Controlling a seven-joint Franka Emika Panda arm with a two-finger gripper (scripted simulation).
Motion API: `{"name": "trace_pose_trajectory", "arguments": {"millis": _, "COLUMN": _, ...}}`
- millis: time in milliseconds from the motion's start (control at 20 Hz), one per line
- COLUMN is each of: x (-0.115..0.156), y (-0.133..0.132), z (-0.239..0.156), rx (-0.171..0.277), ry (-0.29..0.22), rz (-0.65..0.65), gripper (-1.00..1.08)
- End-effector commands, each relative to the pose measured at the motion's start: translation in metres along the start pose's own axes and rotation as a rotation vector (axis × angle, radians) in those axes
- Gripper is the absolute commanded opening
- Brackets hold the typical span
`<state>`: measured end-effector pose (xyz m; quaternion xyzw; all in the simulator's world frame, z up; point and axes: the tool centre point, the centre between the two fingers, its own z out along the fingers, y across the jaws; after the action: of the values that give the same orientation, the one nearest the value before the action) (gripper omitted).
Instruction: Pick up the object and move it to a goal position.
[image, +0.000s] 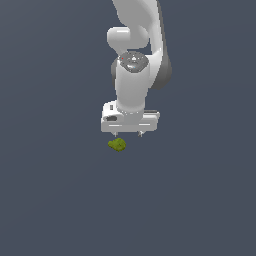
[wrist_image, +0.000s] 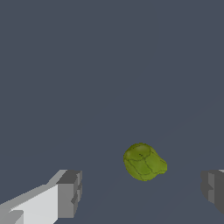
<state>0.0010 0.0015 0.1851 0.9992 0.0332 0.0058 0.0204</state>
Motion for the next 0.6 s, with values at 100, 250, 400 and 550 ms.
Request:
{"name": "trace_pose_trajectory", "arguments": {"millis": 100, "x": 0.0, "y": 0.002, "z": -0.001, "rx": 0.0, "ry": 0.0, "rz": 0.006, "gripper": 1.0}}
{"name": "trace_pose_trajectory", "arguments": {"millis": 250, "x": -0.002, "y": 0.012, "z": -0.004, "rx": 0.0, "ry": 0.001, "rz": 0.037, "gripper": 1.0}}
{"name": "trace_pose_trajectory", "arguments": {"millis": 400, "x": -0.004, "y": 0.021, "z": -0.008, "rx": 0.001, "ry": 0.001, "rz": 0.071, "gripper": 1.0}}
{"name": "trace_pose_trajectory", "arguments": {"millis": 550, "x": -0.004, "y": 0.022, "z": -0.009, "rx": 0.001, "ry": 0.001, "rz": 0.079, "gripper": 1.0}}
